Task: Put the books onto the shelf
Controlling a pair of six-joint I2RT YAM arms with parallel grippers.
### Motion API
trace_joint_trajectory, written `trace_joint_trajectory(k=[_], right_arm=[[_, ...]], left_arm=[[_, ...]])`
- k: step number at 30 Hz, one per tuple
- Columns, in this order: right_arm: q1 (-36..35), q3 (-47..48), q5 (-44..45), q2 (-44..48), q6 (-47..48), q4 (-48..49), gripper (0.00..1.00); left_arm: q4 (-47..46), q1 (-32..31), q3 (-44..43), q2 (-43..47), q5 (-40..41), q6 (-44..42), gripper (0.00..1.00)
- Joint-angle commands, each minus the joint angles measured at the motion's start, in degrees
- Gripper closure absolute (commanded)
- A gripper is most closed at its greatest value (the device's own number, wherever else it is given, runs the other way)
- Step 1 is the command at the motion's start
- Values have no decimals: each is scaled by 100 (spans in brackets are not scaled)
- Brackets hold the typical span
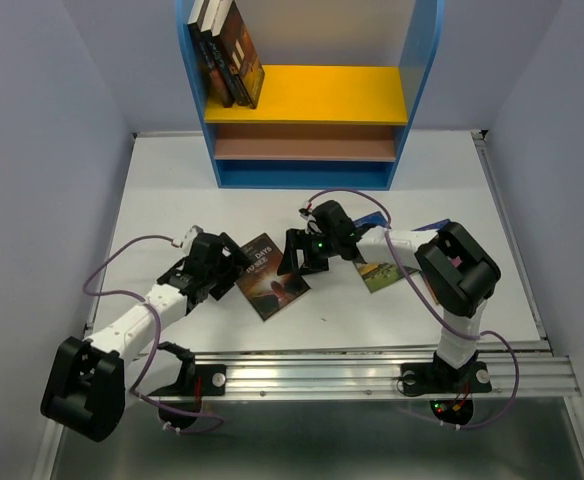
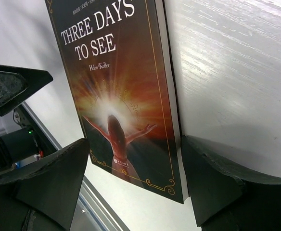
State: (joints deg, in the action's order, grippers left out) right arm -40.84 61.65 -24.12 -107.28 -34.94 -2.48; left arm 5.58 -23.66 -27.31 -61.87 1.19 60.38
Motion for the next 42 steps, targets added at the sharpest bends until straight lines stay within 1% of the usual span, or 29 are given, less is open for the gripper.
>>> trace_joint_trajectory(k=[1,5,8,9,12,15,16,17,18,20,21,24,25,27,28,32,33,35,39,40,42], right_arm=[[-29,-30,22,-363,57,-420,16],[-29,14,-23,-311,128,-420,16],[-29,49,-93,-241,198,-402,16],[-29,75,-171,-223,215,-368,16],[-29,128,-461,-74,268,-253,16],[-29,198,-812,119,268,-69,17],[-29,199,-909,164,251,-16,19],[-29,199,-1084,234,225,89,20],[-29,190,-1173,260,198,133,24],[-29,172,-1209,322,137,151,26],[-29,155,-1200,383,119,177,28],[-29,163,-1025,471,128,187,28],[-29,181,-1016,506,119,187,29],[-29,225,-1016,542,58,178,30],[-29,225,-1025,559,49,178,32],[-29,260,-911,656,22,178,37],[-29,269,-963,639,5,360,39],[-29,260,-1059,534,-109,493,45],[-29,260,-1174,428,-224,582,54],[-29,269,-1122,375,-250,573,59],[-29,286,-1086,314,-312,565,62]], left_arm=[[839,-25,-48,298,408,158,1],[506,2,208,115,233,229,1],[67,2,305,-97,101,185,1],[-187,10,314,-263,-4,150,1],[-382,11,218,-677,-84,53,4],[-514,11,173,-984,-337,-9,19],[-680,11,182,-1029,-391,-17,29],[-742,11,200,-1099,-444,-17,32],[-760,11,191,-1117,-462,-17,39],[-822,11,208,-1126,-479,0,42],[-848,11,209,-1126,-488,9,47],[-866,11,226,-1143,-506,9,51],[-883,11,235,-1152,-515,9,56],[-884,11,253,-1178,-532,9,58],[-884,11,253,-1179,-541,9,60],[-901,10,244,-1240,-550,-9,60],[-901,11,226,-1275,-558,-17,60],[-910,11,183,-1345,-585,-70,60],[-910,11,112,-1459,-611,-123,60],[-910,11,103,-1477,-611,-132,60],[-910,11,68,-1521,-629,-158,60]])
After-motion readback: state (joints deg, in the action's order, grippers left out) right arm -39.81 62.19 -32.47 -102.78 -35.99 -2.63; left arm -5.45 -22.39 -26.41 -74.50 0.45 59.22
